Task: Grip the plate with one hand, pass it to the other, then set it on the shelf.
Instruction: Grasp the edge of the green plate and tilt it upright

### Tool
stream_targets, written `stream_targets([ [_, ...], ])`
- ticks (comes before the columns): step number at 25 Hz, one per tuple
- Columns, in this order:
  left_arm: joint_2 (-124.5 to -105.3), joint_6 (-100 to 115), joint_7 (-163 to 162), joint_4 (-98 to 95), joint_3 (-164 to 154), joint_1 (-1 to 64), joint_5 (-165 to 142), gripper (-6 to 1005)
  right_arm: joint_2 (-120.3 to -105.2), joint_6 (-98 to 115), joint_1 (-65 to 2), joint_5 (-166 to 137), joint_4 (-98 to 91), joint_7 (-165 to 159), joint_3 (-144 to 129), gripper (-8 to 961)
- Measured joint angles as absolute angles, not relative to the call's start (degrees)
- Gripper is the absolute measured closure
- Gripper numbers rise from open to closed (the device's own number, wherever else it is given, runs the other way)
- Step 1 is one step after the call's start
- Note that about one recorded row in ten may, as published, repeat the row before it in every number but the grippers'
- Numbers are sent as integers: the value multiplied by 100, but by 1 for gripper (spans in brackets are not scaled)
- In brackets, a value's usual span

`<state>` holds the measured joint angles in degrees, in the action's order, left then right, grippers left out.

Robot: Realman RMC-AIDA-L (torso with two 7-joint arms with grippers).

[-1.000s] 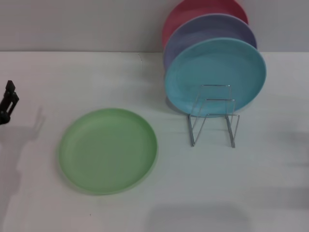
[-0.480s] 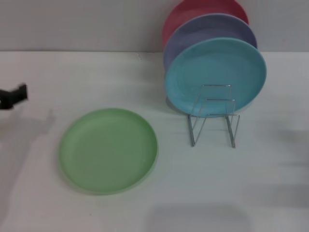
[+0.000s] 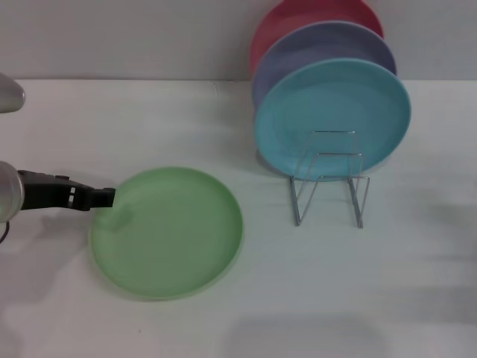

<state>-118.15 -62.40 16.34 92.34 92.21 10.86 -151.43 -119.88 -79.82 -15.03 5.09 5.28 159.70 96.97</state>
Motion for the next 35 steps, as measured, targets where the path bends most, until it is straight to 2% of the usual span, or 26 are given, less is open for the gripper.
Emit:
stream_targets([
  [8, -11821, -6038, 1634, 8563, 9237, 1446, -15161, 190, -11988, -8001, -1486, 510, 528, 15970, 9598, 198],
  [35, -11832, -6105, 1532, 7849, 9220, 1696, -15124, 201, -11988, -7971, -1538, 510, 489, 16000, 9447, 225],
])
